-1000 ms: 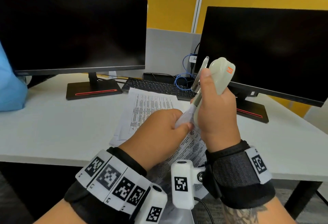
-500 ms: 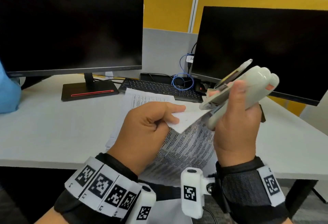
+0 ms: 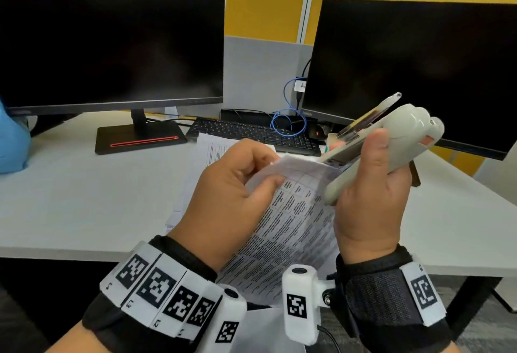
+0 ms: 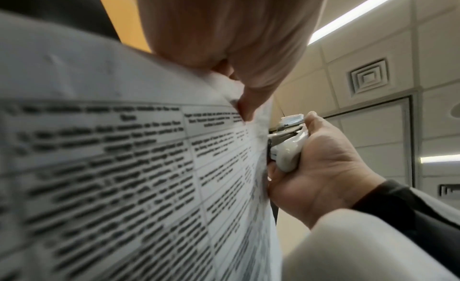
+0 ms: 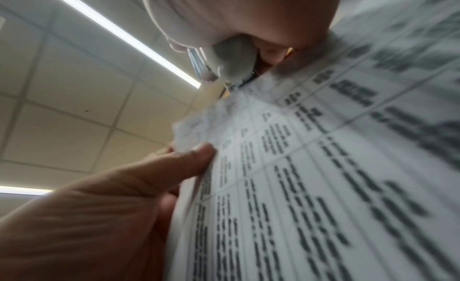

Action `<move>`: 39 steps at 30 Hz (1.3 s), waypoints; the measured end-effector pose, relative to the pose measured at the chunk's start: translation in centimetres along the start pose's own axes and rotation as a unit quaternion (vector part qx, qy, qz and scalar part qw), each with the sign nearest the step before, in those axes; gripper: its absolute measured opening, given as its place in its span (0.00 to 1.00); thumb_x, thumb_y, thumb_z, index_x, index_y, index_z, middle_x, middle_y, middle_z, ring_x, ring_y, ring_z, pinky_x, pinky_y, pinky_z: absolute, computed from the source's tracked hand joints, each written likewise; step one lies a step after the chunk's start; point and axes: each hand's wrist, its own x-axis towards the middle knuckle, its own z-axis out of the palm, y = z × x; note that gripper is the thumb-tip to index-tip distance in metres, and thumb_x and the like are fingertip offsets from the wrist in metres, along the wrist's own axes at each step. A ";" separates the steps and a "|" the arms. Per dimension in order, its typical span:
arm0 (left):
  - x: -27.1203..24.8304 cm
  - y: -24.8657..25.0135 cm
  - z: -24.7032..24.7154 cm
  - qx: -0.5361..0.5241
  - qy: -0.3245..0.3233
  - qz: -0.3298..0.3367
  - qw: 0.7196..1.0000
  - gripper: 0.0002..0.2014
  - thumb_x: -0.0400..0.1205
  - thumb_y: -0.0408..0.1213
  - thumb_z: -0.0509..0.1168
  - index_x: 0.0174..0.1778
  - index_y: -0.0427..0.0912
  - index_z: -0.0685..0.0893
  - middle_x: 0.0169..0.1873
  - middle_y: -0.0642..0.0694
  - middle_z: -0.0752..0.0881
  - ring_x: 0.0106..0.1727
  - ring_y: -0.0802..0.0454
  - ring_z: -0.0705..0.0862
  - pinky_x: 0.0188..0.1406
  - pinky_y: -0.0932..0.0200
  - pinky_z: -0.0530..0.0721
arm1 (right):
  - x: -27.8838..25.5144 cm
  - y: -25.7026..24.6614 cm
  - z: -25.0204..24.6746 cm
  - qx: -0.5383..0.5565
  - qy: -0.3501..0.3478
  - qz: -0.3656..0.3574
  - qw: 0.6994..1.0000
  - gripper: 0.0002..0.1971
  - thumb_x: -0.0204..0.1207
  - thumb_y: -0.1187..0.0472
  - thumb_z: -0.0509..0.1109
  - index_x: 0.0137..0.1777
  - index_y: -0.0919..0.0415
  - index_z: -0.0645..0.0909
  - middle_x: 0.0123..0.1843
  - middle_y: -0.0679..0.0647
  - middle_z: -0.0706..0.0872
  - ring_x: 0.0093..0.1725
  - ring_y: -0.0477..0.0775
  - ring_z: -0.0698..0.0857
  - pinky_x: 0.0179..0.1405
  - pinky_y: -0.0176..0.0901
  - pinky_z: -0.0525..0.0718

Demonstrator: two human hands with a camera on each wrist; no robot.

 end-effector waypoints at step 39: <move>0.4 -0.4 -0.6 -0.010 0.005 0.067 0.998 0.13 0.67 0.22 0.72 0.31 0.47 0.88 0.43 0.53 0.89 0.46 0.60 0.87 0.46 0.70 0.82 | -0.2 -0.5 -0.7 -0.028 -0.005 -0.075 0.997 0.29 0.72 0.25 0.58 0.47 0.53 0.77 0.35 0.38 0.81 0.39 0.36 0.81 0.41 0.32 0.79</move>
